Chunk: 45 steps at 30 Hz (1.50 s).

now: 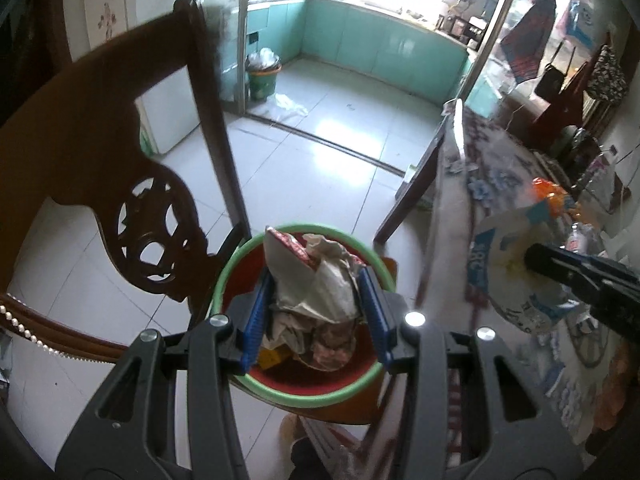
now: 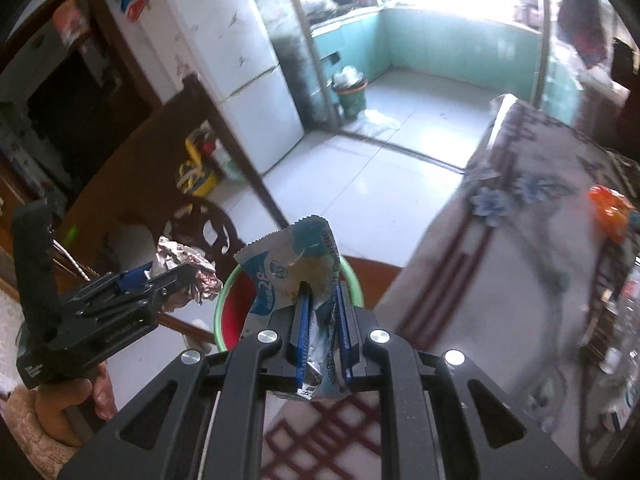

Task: Collect trash
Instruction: 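Open the left tool over the bin while the right tool releases the snack wrapper, then move both tools back over the table toward the bottle and pink carton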

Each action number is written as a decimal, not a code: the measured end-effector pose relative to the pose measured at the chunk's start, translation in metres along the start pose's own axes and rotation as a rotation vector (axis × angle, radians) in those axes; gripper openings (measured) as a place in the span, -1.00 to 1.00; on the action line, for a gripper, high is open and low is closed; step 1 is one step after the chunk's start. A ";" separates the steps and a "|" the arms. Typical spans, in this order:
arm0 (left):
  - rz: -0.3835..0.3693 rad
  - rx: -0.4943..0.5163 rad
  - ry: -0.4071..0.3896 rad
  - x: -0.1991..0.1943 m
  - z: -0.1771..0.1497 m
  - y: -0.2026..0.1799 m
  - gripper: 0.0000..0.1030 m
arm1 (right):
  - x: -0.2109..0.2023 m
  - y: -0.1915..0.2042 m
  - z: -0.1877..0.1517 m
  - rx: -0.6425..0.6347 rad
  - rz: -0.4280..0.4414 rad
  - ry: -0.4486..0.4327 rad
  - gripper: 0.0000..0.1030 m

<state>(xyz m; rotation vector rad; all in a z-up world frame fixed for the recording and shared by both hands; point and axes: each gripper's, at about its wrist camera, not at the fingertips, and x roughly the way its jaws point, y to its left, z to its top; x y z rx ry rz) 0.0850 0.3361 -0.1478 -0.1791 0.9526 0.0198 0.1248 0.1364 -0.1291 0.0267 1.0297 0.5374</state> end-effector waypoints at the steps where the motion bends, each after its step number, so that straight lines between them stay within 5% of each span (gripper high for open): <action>1: -0.001 -0.005 0.010 0.006 -0.001 0.005 -0.18 | 0.011 0.002 0.003 -0.006 0.008 0.020 -0.76; 4: -0.025 -0.020 0.031 0.017 -0.003 0.015 -0.18 | 0.038 0.010 0.013 -0.036 0.022 0.072 -0.76; 7: -0.028 -0.039 0.017 0.023 -0.006 0.024 0.05 | 0.064 0.019 0.022 -0.075 0.041 0.120 -0.70; 9: -0.046 -0.062 0.009 0.026 -0.007 0.029 0.64 | 0.080 0.025 0.030 -0.096 0.049 0.141 -0.38; 10: -0.047 -0.070 -0.001 0.024 -0.008 0.031 0.67 | 0.083 0.027 0.034 -0.101 0.044 0.135 -0.04; 11: -0.047 -0.070 -0.004 0.022 -0.009 0.031 0.67 | 0.087 0.030 0.038 -0.112 0.034 0.118 0.04; 23: -0.005 -0.082 -0.065 -0.036 -0.031 0.031 0.67 | 0.101 0.041 0.051 -0.134 0.023 0.051 0.18; 32: -0.045 -0.001 -0.111 -0.072 -0.034 -0.021 0.67 | 0.027 -0.002 0.004 0.003 0.064 -0.030 0.25; 45: -0.239 0.083 -0.111 -0.068 -0.045 -0.189 0.67 | -0.135 -0.148 -0.113 0.134 -0.131 -0.135 0.42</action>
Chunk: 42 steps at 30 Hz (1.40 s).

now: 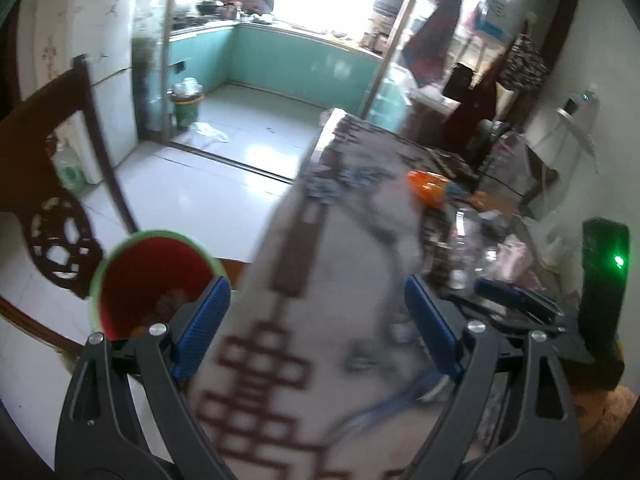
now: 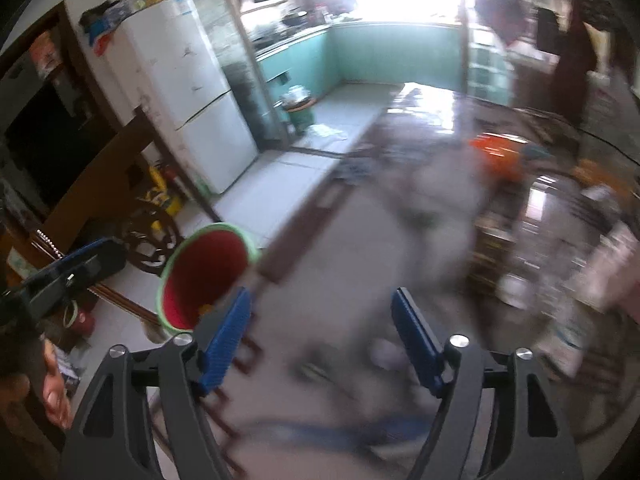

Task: Collect trash
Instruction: 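Move both tools back over the table toward the bottle and pink carton, then grasp the clear plastic bottle with the left tool while the right tool grasps the pink carton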

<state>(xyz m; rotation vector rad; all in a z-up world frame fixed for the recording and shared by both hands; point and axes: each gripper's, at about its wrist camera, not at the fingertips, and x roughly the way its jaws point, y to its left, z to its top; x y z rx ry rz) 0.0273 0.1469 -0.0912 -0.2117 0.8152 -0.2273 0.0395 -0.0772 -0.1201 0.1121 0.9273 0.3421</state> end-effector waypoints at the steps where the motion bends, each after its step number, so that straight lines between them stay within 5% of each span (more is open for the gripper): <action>1: -0.014 0.003 0.004 0.006 -0.003 -0.017 0.67 | -0.011 -0.015 -0.006 0.010 -0.014 -0.007 0.42; 12: -0.101 0.094 0.053 0.046 -0.024 -0.146 0.67 | -0.086 -0.138 -0.052 0.153 -0.078 -0.056 0.43; 20: -0.138 0.192 0.081 0.053 -0.024 -0.195 0.67 | -0.112 -0.198 -0.065 0.316 -0.121 -0.105 0.43; 33: -0.132 0.187 0.117 0.065 -0.026 -0.189 0.67 | -0.084 -0.256 -0.042 0.486 -0.138 -0.079 0.52; 42: -0.120 0.169 0.155 0.086 -0.024 -0.184 0.67 | -0.028 -0.317 -0.003 0.758 -0.050 -0.058 0.59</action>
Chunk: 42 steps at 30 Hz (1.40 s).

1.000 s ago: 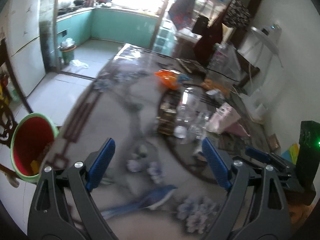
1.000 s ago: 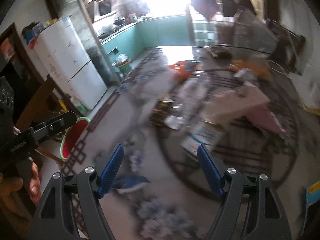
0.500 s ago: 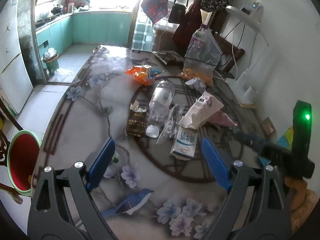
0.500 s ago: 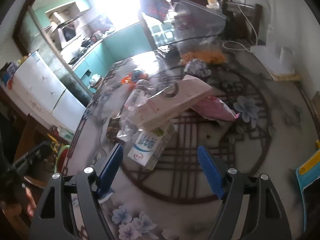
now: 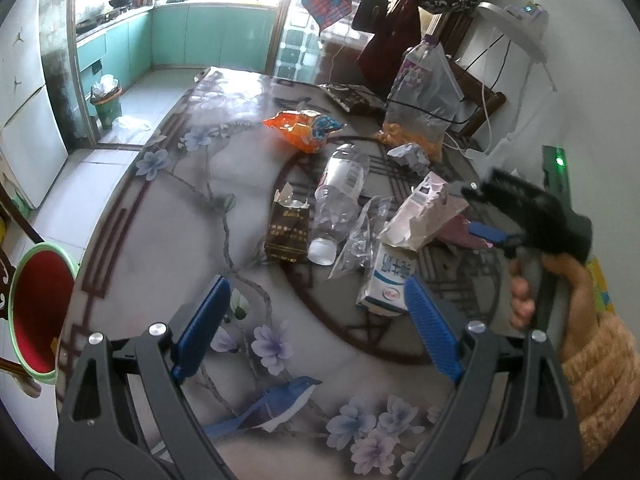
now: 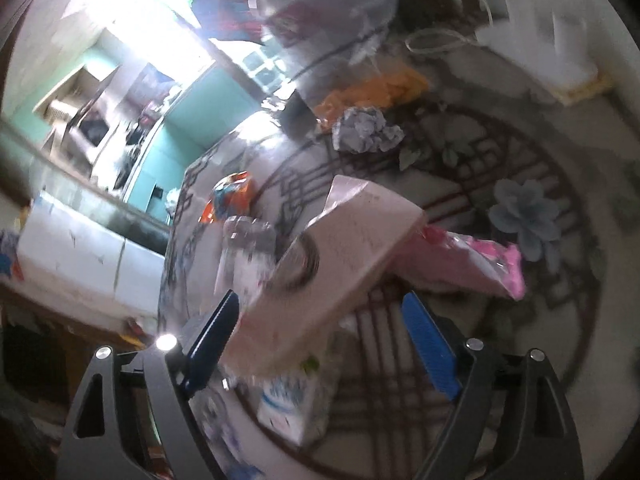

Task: Collect trash
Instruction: 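Grasp the clear plastic bottle with the left tool while the right tool grasps the pink carton, then carry the bottle and pink carton over the red trash bin with both tools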

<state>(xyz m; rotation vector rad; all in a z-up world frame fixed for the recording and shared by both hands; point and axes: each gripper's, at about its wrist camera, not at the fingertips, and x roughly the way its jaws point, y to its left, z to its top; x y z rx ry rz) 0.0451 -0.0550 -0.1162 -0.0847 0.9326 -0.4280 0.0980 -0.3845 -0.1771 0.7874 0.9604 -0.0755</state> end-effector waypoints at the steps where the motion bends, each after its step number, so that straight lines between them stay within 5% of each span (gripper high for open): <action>1: 0.003 -0.006 0.004 0.003 0.002 0.002 0.67 | 0.006 -0.001 0.004 0.023 0.007 0.008 0.59; 4: 0.012 -0.017 0.015 0.014 0.007 0.005 0.67 | 0.026 -0.006 0.012 0.077 0.023 0.057 0.59; 6: 0.018 -0.016 0.027 0.022 0.011 0.006 0.67 | 0.036 -0.006 0.013 0.079 0.037 0.100 0.30; 11: 0.005 -0.002 0.050 0.050 0.031 0.003 0.67 | 0.016 0.002 0.010 -0.003 0.105 0.083 0.06; 21: -0.040 0.054 0.120 0.154 0.102 -0.024 0.67 | -0.066 0.005 -0.016 -0.198 0.055 -0.107 0.02; 28: -0.043 0.032 0.233 0.213 0.107 -0.025 0.65 | -0.054 -0.006 -0.021 -0.184 0.014 -0.058 0.03; 30: -0.045 0.027 0.263 0.223 0.105 -0.025 0.51 | -0.045 -0.008 -0.021 -0.179 0.007 -0.026 0.03; 33: -0.061 0.015 0.307 0.234 0.098 -0.023 0.04 | -0.033 -0.009 -0.024 -0.174 0.004 0.019 0.03; 42: -0.066 0.036 0.207 0.190 0.101 -0.023 -0.02 | -0.033 0.000 -0.033 -0.190 0.012 0.036 0.03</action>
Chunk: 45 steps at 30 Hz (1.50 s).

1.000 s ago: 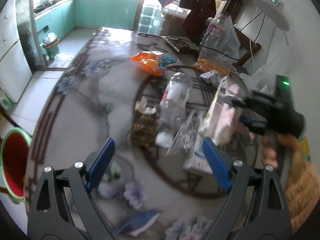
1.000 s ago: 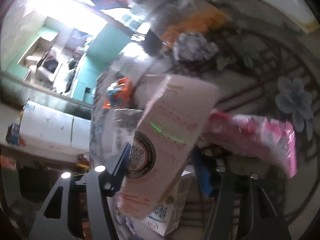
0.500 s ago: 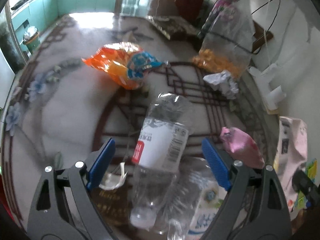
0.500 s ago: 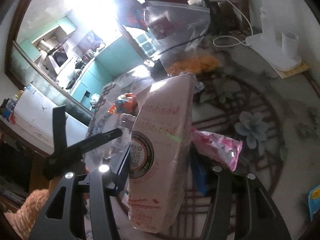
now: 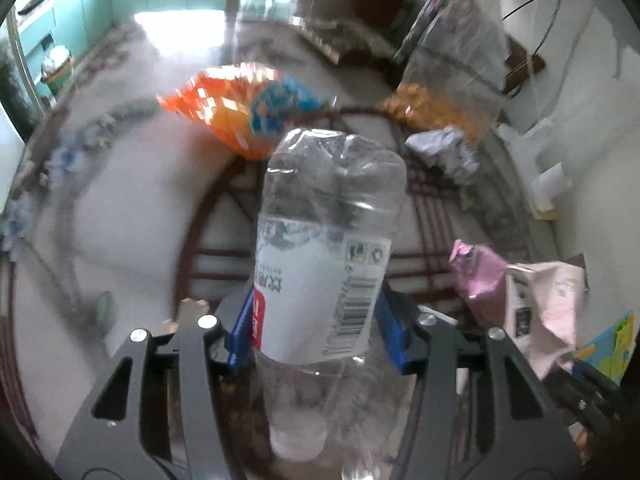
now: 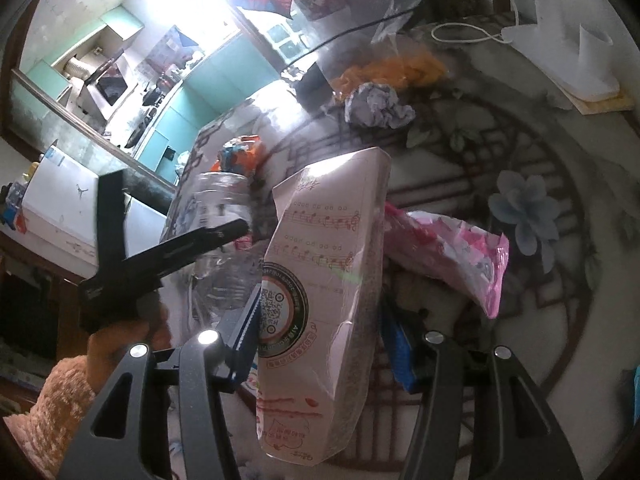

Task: Collect trash
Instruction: 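Carry the bottle and pink carton over the red trash bin with both tools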

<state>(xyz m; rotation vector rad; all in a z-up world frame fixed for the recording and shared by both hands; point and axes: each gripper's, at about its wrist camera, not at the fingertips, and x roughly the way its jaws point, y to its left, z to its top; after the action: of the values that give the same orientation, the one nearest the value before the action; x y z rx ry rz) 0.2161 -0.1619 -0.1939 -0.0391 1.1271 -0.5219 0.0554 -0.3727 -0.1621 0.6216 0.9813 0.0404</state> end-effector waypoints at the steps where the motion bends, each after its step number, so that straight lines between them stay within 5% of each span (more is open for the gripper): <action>1: 0.002 0.006 -0.016 -0.008 0.000 -0.002 -0.02 | -0.003 0.003 0.000 -0.004 0.003 -0.007 0.03; 17: 0.091 -0.012 -0.287 -0.183 -0.075 -0.009 -0.02 | -0.058 0.080 -0.023 -0.183 0.107 -0.110 0.03; 34: 0.283 -0.107 -0.385 -0.246 -0.136 0.007 -0.02 | -0.070 0.130 -0.046 -0.339 0.179 -0.125 0.03; 45: 0.297 -0.109 -0.423 -0.268 -0.149 0.005 -0.02 | -0.088 0.148 -0.057 -0.407 0.213 -0.158 0.03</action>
<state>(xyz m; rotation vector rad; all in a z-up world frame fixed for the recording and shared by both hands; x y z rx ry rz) 0.0023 -0.0114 -0.0333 -0.0718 0.7281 -0.1726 -0.0039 -0.2498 -0.0421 0.3450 0.7225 0.3652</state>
